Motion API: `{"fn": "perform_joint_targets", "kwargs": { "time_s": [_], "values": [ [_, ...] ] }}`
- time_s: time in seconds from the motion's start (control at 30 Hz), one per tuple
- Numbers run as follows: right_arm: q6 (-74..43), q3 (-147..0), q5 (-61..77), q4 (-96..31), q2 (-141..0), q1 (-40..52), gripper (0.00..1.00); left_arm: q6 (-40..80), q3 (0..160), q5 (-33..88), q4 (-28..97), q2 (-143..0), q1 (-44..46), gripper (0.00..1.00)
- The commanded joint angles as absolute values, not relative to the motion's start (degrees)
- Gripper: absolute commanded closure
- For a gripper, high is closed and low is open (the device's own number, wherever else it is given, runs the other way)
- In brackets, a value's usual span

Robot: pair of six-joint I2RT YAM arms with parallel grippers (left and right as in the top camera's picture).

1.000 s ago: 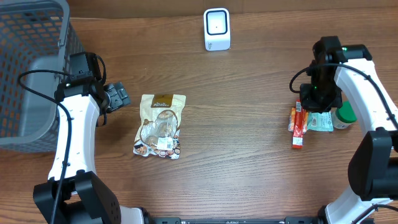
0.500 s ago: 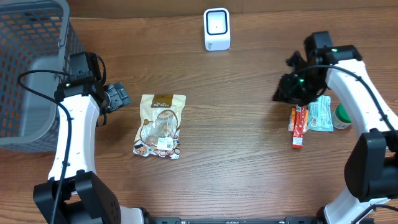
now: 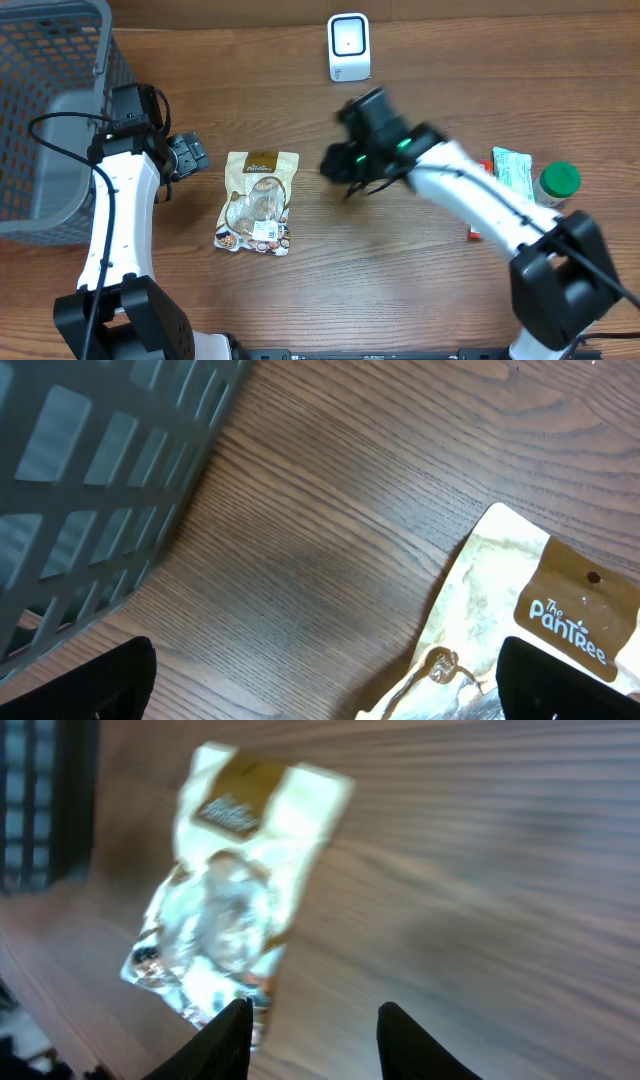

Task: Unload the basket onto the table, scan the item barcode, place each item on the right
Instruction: 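Move the right gripper left and grasp the Pantree bag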

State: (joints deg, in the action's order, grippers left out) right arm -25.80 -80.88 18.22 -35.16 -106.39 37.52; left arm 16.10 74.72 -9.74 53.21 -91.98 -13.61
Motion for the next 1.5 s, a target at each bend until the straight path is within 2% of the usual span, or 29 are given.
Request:
{"fn": "perform_joint_targets", "kwargs": {
  "time_s": [0.0, 0.2, 0.4, 0.47, 0.87, 1.13, 1.23, 1.37, 1.47],
  "values": [
    [-31.9, -80.5, 9.8, -32.5, -106.0, 44.1, 0.58, 15.4, 75.0, -10.5, 53.3, -91.5, -13.5, 0.0],
    [-31.9, -81.1, 9.6, -27.6, -106.1, 50.1, 0.49, 15.4, 75.0, -10.5, 53.3, -91.5, -13.5, 0.0],
    [-31.7, -81.6, 9.0, -27.2, -106.2, 51.6, 0.45, 15.4, 75.0, -10.5, 53.3, -91.5, -13.5, 0.0],
    [-31.5, -81.6, 8.8, -27.0, -106.3, 51.8, 0.41, 15.4, 75.0, -10.5, 53.3, -91.5, -13.5, 0.0],
    [-30.8, -81.4, 4.4, -25.1, -106.6, 54.4, 0.39, 15.4, 75.0, -10.5, 53.3, -91.5, -13.5, 0.0],
    [-20.4, -81.3, 2.6, -20.8, -109.7, 59.3, 0.38, 15.4, 75.0, -10.5, 53.3, -91.5, -13.5, 0.0],
    [-19.0, -81.3, 2.6, -18.2, -112.3, 60.4, 0.45, 15.4, 75.0, -10.5, 53.3, -91.5, -13.5, 0.0],
    [-19.0, -81.3, 2.6, -14.0, -116.2, 60.6, 0.95, 15.4, 75.0, -10.5, 53.3, -91.5, -13.5, 0.0],
    [-19.0, -81.3, 2.6, -9.3, -119.1, 60.5, 0.96, 15.4, 75.0, -10.5, 53.3, -91.5, -13.5, 0.0]
  ]
}}
